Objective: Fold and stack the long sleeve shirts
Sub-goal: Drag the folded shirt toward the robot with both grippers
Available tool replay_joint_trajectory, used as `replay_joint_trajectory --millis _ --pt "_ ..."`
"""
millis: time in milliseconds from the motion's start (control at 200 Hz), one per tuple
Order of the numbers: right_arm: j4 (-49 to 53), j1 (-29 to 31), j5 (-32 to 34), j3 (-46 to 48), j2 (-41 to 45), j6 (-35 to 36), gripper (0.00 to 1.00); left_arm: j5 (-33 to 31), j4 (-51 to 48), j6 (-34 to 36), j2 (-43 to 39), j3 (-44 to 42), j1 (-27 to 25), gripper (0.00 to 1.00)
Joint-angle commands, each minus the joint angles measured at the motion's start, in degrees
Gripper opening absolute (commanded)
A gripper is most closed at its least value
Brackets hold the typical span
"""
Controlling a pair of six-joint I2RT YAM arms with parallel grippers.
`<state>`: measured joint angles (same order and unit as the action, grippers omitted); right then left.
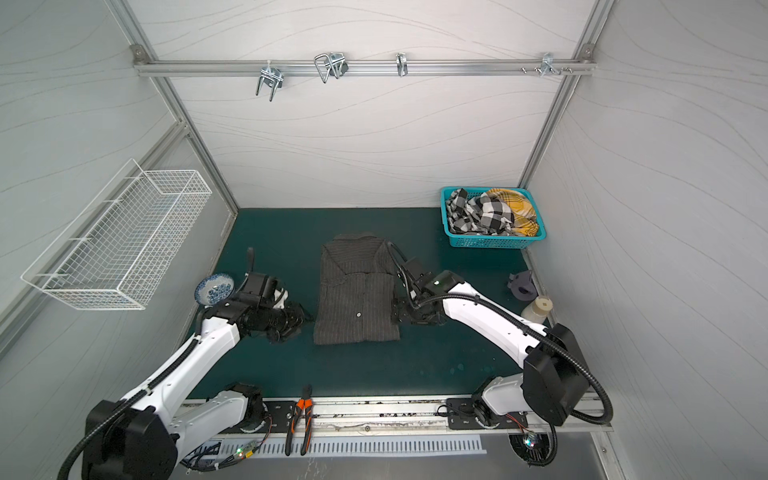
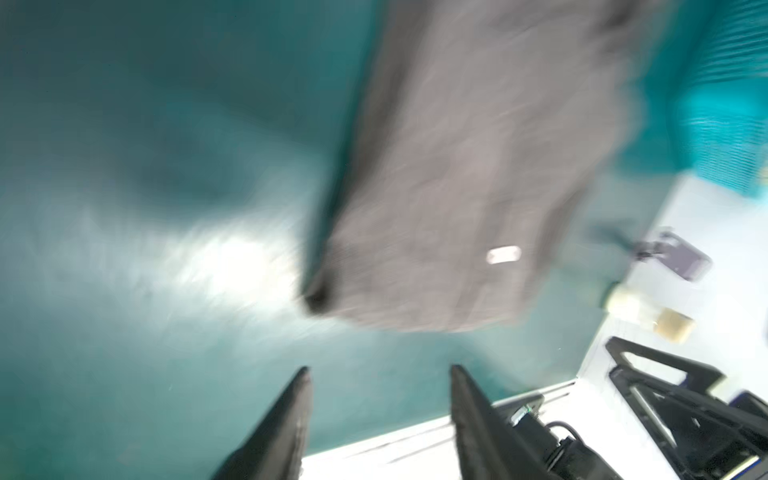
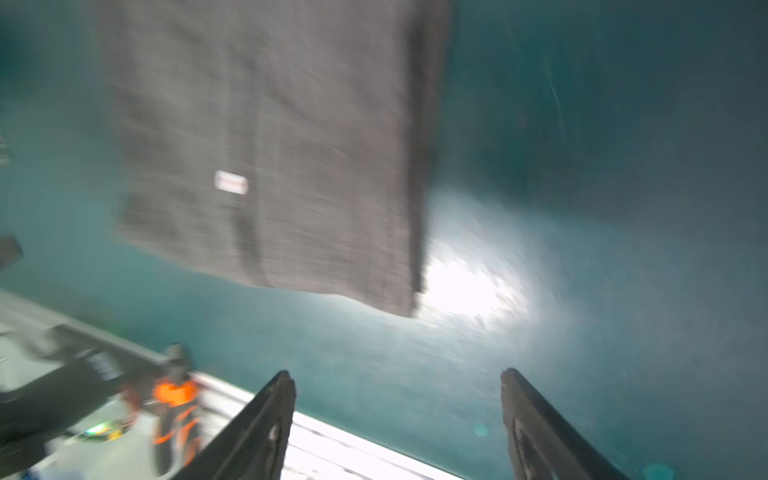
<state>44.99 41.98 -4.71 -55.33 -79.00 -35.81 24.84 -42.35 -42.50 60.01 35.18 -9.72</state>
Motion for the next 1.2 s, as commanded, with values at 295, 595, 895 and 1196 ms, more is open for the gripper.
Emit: replay_joint_trajectory --millis 295,595,895,1196 --pt "-12.5 -2.4 -13.3 11.0 -1.3 -5.2 0.68 8.9 13.0 -5.7 7.1 -4.9 2.2 0.71" --pt "-9.3 -2.7 -12.5 9.1 -0.5 -4.9 0.69 2.6 7.8 -4.2 11.2 -3.9 2.2 0.66" --pt "-9.9 -3.1 -13.7 7.5 -1.8 -5.8 0.68 3.6 10.6 -4.3 16.3 -4.5 2.1 0.63" --pt "-13.5 -3.7 -15.0 7.5 -7.6 -8.7 0.62 3.2 13.2 -5.2 19.7 -5.9 0.0 0.48"
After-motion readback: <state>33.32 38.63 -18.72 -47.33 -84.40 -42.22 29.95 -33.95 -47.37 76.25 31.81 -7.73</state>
